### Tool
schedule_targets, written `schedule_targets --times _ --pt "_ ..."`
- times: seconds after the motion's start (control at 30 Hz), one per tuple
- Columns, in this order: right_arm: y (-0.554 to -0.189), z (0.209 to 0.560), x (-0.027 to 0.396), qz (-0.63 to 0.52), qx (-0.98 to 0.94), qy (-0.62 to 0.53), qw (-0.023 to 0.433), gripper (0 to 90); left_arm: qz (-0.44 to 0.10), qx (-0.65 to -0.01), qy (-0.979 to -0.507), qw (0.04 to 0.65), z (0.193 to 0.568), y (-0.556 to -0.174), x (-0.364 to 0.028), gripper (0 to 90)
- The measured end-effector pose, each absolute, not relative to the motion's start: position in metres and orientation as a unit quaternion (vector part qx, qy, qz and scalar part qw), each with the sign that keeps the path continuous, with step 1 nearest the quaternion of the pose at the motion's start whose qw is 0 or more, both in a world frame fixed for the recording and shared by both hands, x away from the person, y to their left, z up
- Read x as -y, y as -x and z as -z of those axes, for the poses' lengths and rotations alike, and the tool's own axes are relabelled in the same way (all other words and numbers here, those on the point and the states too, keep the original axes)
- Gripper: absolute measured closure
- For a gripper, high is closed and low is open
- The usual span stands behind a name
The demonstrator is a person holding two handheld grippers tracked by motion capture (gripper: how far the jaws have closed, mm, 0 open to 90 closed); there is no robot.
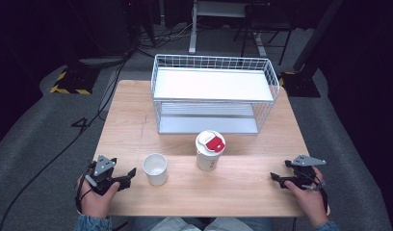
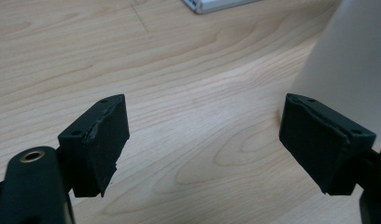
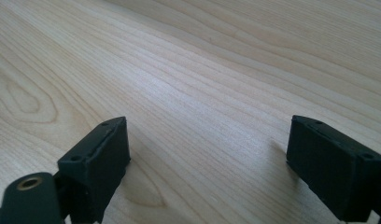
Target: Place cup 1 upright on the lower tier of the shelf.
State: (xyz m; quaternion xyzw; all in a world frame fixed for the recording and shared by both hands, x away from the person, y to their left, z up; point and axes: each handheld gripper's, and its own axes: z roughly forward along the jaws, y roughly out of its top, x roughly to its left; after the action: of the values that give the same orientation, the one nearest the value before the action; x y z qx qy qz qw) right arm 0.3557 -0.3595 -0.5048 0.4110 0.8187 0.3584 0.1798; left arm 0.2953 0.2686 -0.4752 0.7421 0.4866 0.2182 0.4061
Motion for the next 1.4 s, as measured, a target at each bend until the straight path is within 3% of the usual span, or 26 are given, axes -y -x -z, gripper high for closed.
schedule_targets --times 0.53,1.0,1.4 --pt "-0.356 0.505 0.359 -0.358 -0.819 -0.411 0.180 13.5 -0.207 -0.433 -0.719 0.502 0.466 -0.256 -0.267 16.7" --pt "-0.356 0.505 0.359 -0.358 -0.819 -0.411 0.180 13.5 -0.213 -0.399 -0.719 0.527 0.466 -0.239 -0.238 15.9" --pt "-0.356 0.505 0.359 -0.358 -0.819 -0.411 0.180 13.5 -0.224 -0.423 -0.708 0.519 0.472 -0.245 -0.219 15.6"
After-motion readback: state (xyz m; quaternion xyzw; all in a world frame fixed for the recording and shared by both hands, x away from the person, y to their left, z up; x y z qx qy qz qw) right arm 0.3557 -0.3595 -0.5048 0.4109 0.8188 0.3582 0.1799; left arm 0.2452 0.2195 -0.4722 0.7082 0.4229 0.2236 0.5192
